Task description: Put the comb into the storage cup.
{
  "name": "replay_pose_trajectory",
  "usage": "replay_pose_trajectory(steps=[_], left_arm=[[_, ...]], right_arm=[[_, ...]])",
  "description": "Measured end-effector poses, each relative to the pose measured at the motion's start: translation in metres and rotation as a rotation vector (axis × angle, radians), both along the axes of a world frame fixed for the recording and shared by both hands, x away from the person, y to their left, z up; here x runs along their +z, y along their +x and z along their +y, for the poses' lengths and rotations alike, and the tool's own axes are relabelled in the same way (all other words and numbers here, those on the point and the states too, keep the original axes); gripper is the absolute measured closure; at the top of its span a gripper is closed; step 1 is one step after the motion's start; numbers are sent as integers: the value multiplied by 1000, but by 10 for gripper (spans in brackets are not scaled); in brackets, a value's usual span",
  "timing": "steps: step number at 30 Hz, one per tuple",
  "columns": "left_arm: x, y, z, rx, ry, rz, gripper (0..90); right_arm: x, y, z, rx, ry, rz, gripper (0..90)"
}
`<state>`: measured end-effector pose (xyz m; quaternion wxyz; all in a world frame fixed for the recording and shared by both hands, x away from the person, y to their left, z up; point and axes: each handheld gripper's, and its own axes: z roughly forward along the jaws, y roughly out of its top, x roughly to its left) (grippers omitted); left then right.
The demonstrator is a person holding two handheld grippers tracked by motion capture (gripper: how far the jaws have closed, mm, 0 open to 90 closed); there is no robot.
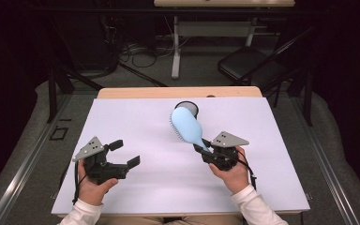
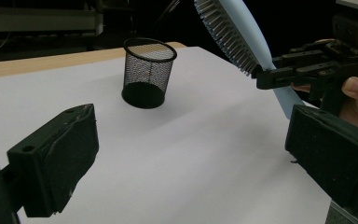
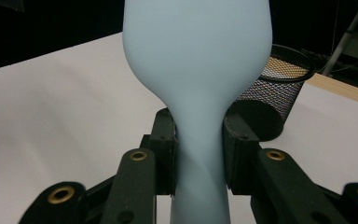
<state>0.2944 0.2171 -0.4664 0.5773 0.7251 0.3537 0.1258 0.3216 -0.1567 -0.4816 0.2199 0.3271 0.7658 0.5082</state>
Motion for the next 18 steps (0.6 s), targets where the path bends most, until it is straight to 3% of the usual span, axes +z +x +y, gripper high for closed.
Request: replay_pose_trajectory(steps=[18], left_arm=[[18,11,-14,-38,2,19,28]], right_arm=[[1,-1,0,-1,3,-9,692]])
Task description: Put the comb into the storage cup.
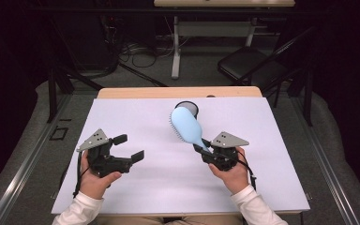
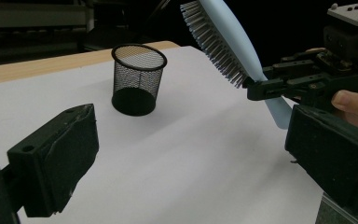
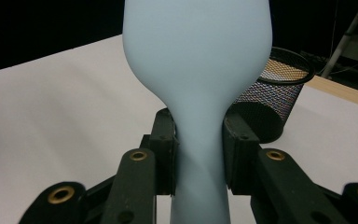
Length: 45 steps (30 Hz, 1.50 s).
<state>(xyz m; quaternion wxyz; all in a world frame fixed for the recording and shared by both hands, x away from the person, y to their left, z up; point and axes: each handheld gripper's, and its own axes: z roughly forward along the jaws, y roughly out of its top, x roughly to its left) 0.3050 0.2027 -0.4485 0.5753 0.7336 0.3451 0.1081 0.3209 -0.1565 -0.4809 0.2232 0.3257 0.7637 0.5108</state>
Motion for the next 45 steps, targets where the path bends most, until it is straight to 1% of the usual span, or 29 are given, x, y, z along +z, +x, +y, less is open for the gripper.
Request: replay_pose_trajectory(steps=[3,11,19,22,26,27,29,31,40,45], left_arm=[[2,1,-2,-10,-9,1,28],[10,6,-8,-15,-2,17,28],[18,13,-16,-33,-10,28,29],[20,16,-19,-36,-5,37,30],[24,20,-22,-37,3,35,30],[24,21,-23,-37,-2,35,30],[25,23,-25,-37,2,39,30],[26,24,-27,-41,-6,45,33],[31,30,-34,-47,9,60,41],[32,33,-38,-52,0,73,41]], right_arm=[[0,0,0,0,1,-2,692],[0,0,0,-2,5,-5,692],[1,-1,1,-1,7,-8,692],[1,-1,1,0,8,-10,692],[1,-1,1,-1,9,-13,692],[1,-1,1,0,9,-13,692],[1,-2,1,-1,8,-16,692],[1,-2,2,-1,9,-16,692],[1,-2,2,0,8,-17,692],[1,-2,2,-1,11,-19,692]])
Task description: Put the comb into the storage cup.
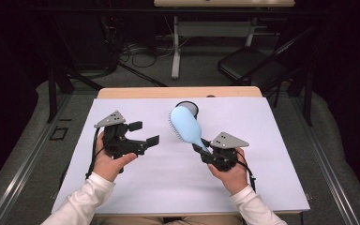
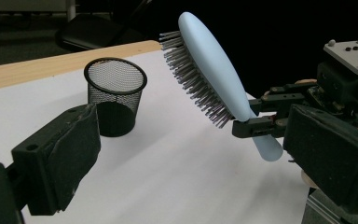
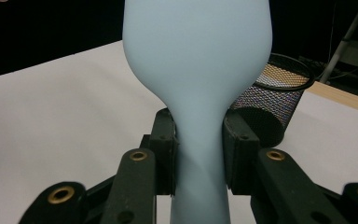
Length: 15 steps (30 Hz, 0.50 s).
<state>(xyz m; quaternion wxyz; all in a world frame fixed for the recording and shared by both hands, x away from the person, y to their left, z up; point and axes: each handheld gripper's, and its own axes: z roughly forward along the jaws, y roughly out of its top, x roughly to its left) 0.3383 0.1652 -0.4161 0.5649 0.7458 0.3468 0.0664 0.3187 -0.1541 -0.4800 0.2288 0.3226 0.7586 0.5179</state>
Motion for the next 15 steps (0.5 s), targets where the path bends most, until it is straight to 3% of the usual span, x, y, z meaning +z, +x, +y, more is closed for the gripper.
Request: replay_pose_trajectory(steps=[15], left_arm=[[3,9,-15,-16,3,14,42]], right_arm=[[0,-1,1,-1,4,-6,692]])
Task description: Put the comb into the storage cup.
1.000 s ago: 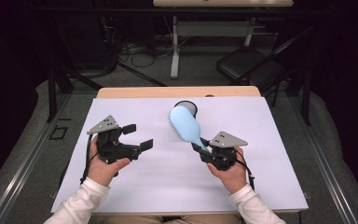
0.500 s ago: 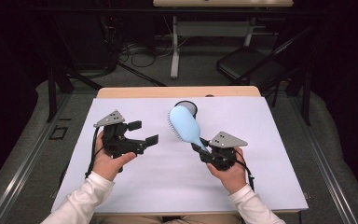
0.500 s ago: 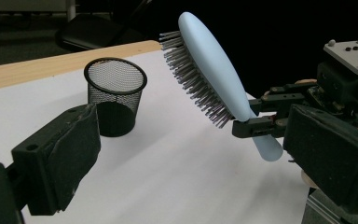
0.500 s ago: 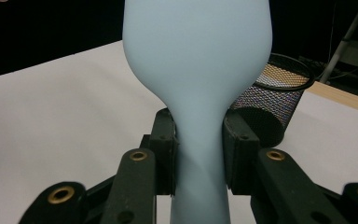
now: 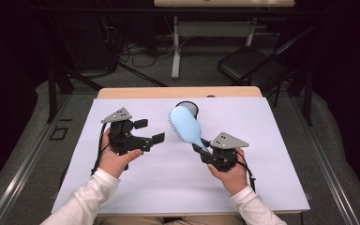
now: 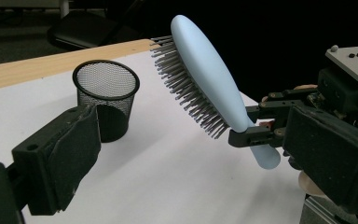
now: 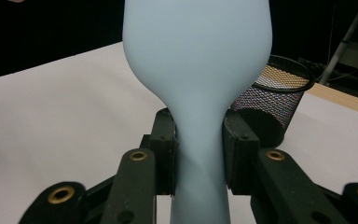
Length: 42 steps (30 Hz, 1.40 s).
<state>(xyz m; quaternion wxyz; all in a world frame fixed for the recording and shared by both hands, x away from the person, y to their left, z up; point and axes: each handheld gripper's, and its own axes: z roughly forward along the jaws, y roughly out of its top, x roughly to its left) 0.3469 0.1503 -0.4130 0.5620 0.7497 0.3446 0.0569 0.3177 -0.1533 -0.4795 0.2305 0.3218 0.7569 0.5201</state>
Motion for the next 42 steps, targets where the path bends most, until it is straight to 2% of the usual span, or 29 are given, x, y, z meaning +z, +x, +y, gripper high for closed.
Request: replay_pose_trajectory(steps=[5,24,37,42], left_arm=[[0,4,-6,-10,3,4,43],[4,18,-25,-14,-30,43,69],[5,31,-33,-17,-77,119,73],[5,37,-35,-15,-80,143,73]], right_arm=[[0,0,0,-1,2,-2,692],[1,-1,0,0,8,-4,692],[2,-1,-1,0,14,-10,692],[2,-1,0,2,17,-8,692]])
